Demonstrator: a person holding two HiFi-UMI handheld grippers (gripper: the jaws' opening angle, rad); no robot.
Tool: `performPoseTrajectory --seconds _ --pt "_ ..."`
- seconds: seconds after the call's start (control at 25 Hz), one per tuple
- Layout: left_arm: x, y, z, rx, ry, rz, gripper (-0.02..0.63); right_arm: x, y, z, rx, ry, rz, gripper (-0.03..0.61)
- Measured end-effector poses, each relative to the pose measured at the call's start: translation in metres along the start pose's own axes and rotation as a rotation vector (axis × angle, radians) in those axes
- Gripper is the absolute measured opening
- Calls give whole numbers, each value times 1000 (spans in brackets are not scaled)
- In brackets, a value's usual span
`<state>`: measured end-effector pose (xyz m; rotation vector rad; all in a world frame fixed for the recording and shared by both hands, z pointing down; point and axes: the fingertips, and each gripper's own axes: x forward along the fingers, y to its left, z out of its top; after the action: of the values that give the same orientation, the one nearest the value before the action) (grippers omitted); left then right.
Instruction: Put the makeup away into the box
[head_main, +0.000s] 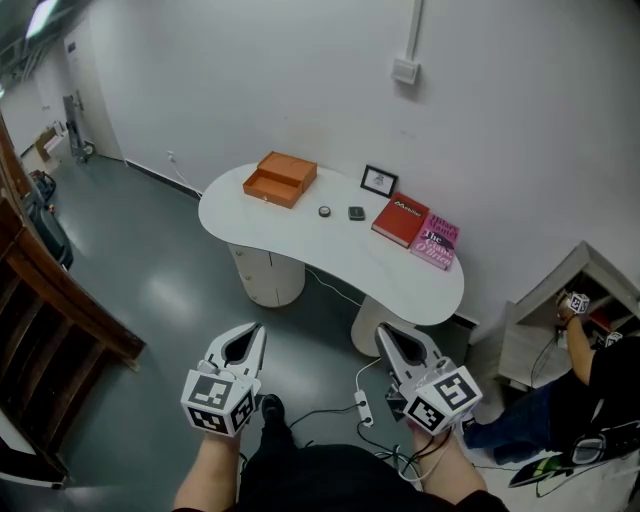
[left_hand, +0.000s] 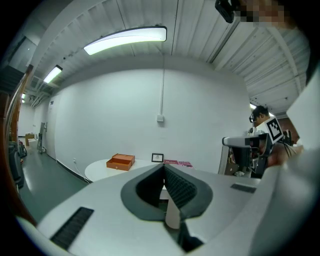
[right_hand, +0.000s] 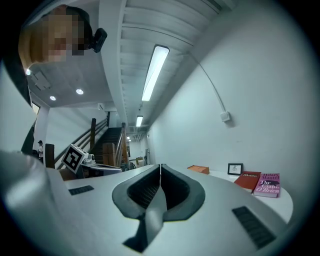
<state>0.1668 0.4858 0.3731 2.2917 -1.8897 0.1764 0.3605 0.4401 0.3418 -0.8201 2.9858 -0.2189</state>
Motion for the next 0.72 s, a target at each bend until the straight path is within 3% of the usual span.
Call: performPoseTrajectory --seconds 0.44,0.72 --pt "76 151 23 -11 5 -34 5 183 -16 0 39 40 -8 35" --pt "101 217 32 0 12 -70 5 258 -16 3 37 40 -29 35"
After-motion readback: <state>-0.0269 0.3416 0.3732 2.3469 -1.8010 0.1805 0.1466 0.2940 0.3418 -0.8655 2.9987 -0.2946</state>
